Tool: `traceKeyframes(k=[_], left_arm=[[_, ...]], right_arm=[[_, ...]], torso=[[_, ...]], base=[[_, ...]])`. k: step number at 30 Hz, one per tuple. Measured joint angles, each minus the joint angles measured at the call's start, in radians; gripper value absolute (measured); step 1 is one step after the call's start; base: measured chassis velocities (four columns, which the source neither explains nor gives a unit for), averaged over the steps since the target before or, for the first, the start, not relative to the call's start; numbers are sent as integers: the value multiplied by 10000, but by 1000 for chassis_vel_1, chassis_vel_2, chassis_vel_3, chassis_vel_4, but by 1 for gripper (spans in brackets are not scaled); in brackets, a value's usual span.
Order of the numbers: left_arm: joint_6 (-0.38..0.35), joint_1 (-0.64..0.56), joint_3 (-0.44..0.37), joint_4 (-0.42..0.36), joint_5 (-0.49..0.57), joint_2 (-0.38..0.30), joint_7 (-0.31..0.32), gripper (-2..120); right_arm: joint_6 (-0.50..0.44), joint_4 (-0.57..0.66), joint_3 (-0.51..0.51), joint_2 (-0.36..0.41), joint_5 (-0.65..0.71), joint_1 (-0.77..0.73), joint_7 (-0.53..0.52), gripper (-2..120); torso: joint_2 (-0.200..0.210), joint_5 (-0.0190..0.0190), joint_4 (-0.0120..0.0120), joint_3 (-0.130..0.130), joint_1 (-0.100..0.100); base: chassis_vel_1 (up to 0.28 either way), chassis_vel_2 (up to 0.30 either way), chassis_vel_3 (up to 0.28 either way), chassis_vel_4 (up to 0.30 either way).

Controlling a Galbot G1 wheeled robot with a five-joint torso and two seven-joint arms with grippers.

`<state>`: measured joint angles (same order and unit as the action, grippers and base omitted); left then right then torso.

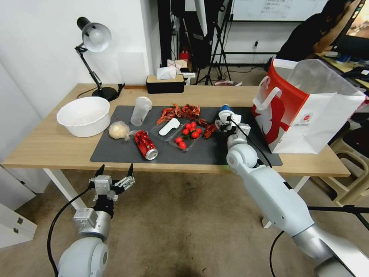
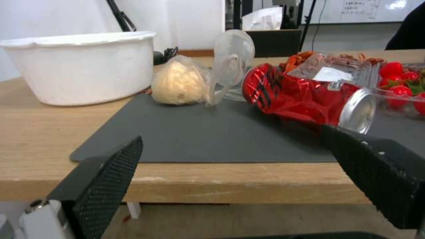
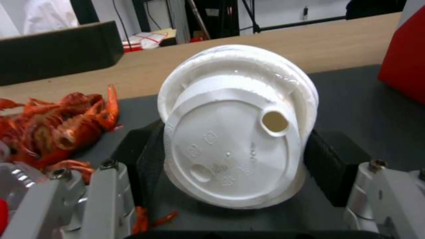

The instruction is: Pick up the trash from the table and place it into the takeout bag.

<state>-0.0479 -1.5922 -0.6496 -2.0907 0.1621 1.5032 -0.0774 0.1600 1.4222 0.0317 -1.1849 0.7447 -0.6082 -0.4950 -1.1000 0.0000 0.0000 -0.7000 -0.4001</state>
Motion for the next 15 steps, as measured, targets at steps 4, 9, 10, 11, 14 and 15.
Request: traceKeyframes(k=[4,9,10,11,14,15], left_arm=[[0,12,2,7,-6,1,0,100],[0,15,6,11,-11,6,0,100],[0,15,6,11,-12,8,1,100],[0,16,6,13,-14,9,1,100],[0,16,9,14,-16,12,1,100],[0,15,10,14,-17,13,1,100]], right_arm=[[-223,373,-99,84,58,-87,276,65],[-438,637,-157,176,122,-135,531,65],[-449,649,-161,182,126,-136,548,65],[-543,745,-188,216,153,-150,667,65],[-640,863,-217,255,179,-163,797,65],[-704,951,-247,280,196,-171,896,65]], torso=[[0,0,0,0,1],[0,0,1,0,2],[0,0,1,0,2],[0,0,0,0,3],[0,0,0,0,2],[0,0,0,0,2]], base=[[0,0,0,0],[0,0,0,0],[0,0,0,0],[0,0,0,0],[0,0,0,0],[0,0,0,0]])
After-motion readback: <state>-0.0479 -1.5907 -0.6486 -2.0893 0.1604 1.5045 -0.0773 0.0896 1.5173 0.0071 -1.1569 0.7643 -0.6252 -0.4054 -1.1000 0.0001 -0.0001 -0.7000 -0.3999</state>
